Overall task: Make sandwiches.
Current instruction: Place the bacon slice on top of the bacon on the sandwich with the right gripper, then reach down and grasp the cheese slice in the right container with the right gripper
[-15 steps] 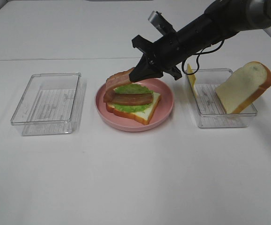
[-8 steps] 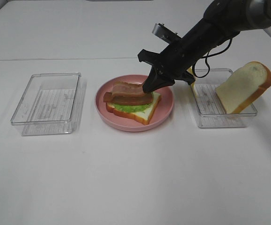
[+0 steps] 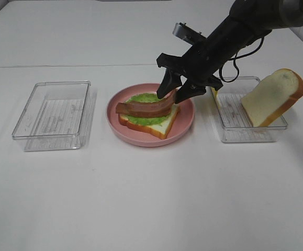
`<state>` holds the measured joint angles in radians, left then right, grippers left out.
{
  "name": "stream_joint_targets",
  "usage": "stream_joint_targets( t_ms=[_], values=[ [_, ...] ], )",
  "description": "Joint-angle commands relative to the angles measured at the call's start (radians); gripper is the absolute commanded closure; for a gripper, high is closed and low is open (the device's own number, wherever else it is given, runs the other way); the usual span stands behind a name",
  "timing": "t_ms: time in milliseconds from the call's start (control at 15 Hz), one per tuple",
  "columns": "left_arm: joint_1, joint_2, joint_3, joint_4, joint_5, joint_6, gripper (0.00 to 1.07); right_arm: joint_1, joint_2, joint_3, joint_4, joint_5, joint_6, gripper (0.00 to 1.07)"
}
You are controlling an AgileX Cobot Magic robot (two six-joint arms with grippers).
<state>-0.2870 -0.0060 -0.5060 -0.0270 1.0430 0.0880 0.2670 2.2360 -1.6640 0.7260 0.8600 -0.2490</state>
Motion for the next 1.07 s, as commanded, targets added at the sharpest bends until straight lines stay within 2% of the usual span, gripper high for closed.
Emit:
stream_joint_targets(
  t_ms=[67,400,600,733,933,1067],
  values=[
    [0.001,-0.021,0.004,-0.004,-0.017,-0.006,0.17,-0.002,-0.017,-0.007,-0.006,0.045,-0.025,0.31],
    [0.001,-0.021,0.004,-0.004,-0.017,-0.006,0.17,-0.002,-0.072,-0.096,-0.034,0.166,-0.033,0.3],
    [0.001,-0.021,0.004,-0.004,-0.017,-0.006,0.17,-0.002,-0.125,-0.139,-0.116,0.175,-0.01,0.31],
    [0.001,-0.021,0.004,-0.004,-0.017,-0.006,0.17,0.0,-0.133,-0.184,-0.234,0.194,0.043,0.31],
    [0.001,-0.021,0.004,-0.004,-0.017,-0.006,0.17,0.024,-0.133,-0.243,-0.592,0.197,0.202,0.31],
    [0.001,-0.021,0.004,-0.004,-0.017,-0.006,0.17,0.025,-0.119,-0.243,-0.687,0.197,0.249,0.31]
  ],
)
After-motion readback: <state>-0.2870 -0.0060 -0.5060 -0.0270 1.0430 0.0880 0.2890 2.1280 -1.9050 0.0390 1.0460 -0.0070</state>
